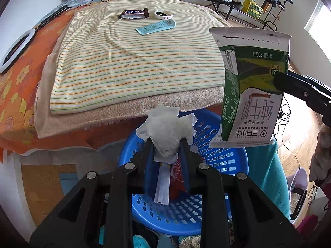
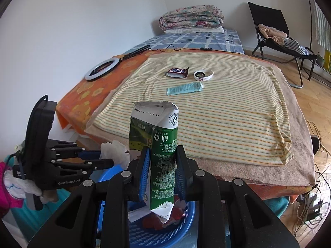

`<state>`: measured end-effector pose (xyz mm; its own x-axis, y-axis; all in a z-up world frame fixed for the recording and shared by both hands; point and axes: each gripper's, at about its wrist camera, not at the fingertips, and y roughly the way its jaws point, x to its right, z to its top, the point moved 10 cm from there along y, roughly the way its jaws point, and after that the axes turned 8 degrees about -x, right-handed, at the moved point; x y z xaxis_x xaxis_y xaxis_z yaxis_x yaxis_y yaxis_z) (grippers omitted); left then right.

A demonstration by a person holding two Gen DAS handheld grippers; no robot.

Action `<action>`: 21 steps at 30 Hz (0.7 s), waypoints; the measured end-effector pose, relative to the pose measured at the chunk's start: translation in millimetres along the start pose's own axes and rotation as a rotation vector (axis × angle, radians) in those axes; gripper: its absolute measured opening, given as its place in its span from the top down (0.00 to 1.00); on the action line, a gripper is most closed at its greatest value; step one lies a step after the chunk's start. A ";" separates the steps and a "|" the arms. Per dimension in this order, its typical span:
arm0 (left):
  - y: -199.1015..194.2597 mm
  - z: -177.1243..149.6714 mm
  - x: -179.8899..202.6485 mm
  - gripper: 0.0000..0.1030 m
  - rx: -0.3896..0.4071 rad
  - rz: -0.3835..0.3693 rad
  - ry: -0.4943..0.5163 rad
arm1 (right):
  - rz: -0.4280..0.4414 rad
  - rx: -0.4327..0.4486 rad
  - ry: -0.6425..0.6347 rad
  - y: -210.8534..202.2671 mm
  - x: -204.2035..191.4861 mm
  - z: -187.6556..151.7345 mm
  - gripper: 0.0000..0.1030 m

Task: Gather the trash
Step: 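Carry carton and tissue over the blue basket and open both tools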

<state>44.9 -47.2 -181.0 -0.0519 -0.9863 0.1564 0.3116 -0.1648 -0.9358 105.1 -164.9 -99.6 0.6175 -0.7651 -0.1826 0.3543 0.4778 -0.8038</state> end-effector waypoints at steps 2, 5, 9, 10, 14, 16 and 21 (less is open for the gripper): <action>5.0 -7.6 0.3 0.77 -0.014 -0.002 -0.003 | -0.002 -0.013 -0.003 2.7 -2.7 -9.0 0.77; 13.2 -19.9 1.0 0.77 -0.040 -0.011 -0.011 | 0.009 -0.040 0.010 8.7 -4.7 -20.6 0.77; 22.4 -33.0 1.1 0.77 -0.068 -0.015 -0.016 | 0.004 -0.067 0.011 17.7 -6.7 -35.0 0.77; 24.8 -35.8 0.8 0.77 -0.075 -0.014 -0.017 | 0.004 -0.073 0.012 19.5 -7.2 -37.7 0.77; 35.0 -44.9 -0.8 0.77 -0.106 -0.013 -0.026 | 0.005 -0.095 0.013 25.9 -9.4 -48.1 0.77; 40.0 -49.1 0.1 0.77 -0.123 -0.016 -0.023 | -0.001 -0.103 0.010 29.2 -10.0 -53.2 0.77; 49.2 -56.3 1.3 0.77 -0.149 -0.012 -0.018 | 0.011 -0.136 0.031 39.3 -8.9 -66.3 0.77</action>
<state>6.7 -56.6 -244.6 -0.0375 -0.9844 0.1720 0.1667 -0.1759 -0.9702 67.0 -168.0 -167.1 0.5983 -0.7740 -0.2071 0.2484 0.4250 -0.8705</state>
